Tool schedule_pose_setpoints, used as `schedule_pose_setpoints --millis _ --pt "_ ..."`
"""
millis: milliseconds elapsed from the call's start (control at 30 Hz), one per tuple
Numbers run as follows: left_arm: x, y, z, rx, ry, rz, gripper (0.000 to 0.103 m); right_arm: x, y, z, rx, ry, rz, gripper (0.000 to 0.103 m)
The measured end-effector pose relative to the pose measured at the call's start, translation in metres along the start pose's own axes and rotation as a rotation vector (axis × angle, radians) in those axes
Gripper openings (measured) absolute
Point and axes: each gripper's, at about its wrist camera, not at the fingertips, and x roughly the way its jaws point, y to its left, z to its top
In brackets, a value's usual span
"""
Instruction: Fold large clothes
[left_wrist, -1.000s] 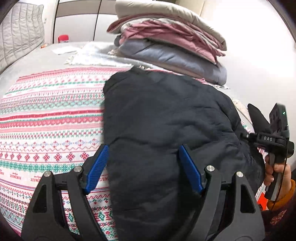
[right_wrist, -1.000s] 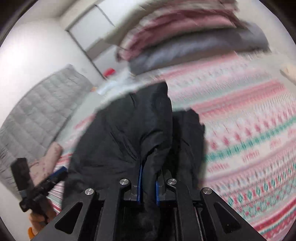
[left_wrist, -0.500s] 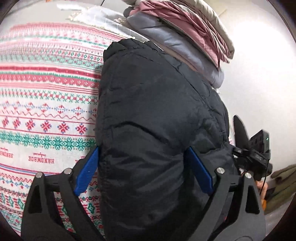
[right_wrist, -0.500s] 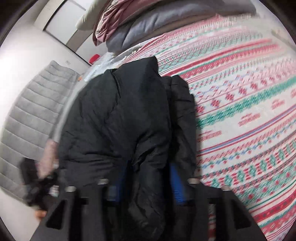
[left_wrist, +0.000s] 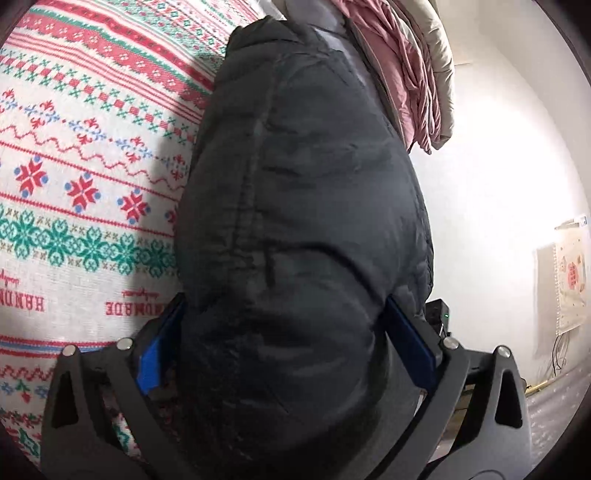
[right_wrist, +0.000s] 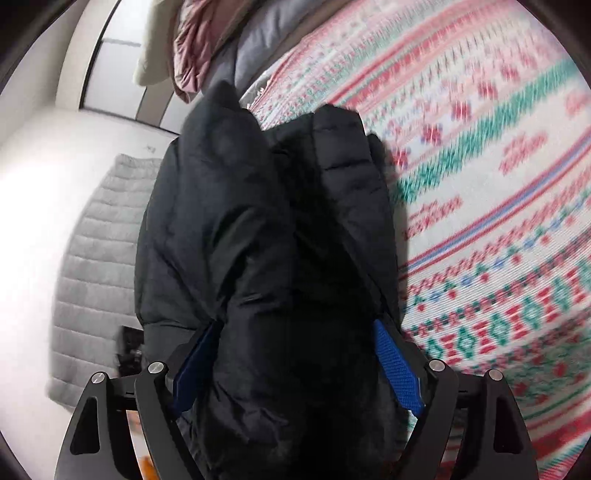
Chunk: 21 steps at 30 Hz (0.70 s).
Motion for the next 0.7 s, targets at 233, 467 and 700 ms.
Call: schedule_pose_setpoints --millis 233,467,700 --pt "-0.004 -0.040 -0.010 0.097 -0.074 0.018 0.084 0.007 -0.010 0.012 0.048 0.027 0.132 0.073" --pt "0.010 -0.099 0.011 0.204 -0.161 -0.004 0.072 -0.028 0.001 0.042 0.045 -0.034 0.289 0.027" --pt "0.085 -0.170 0.041 0.321 -0.111 -0.119 0.072 -0.115 -0.003 0.071 -0.012 -0.293 0.326 0.027"
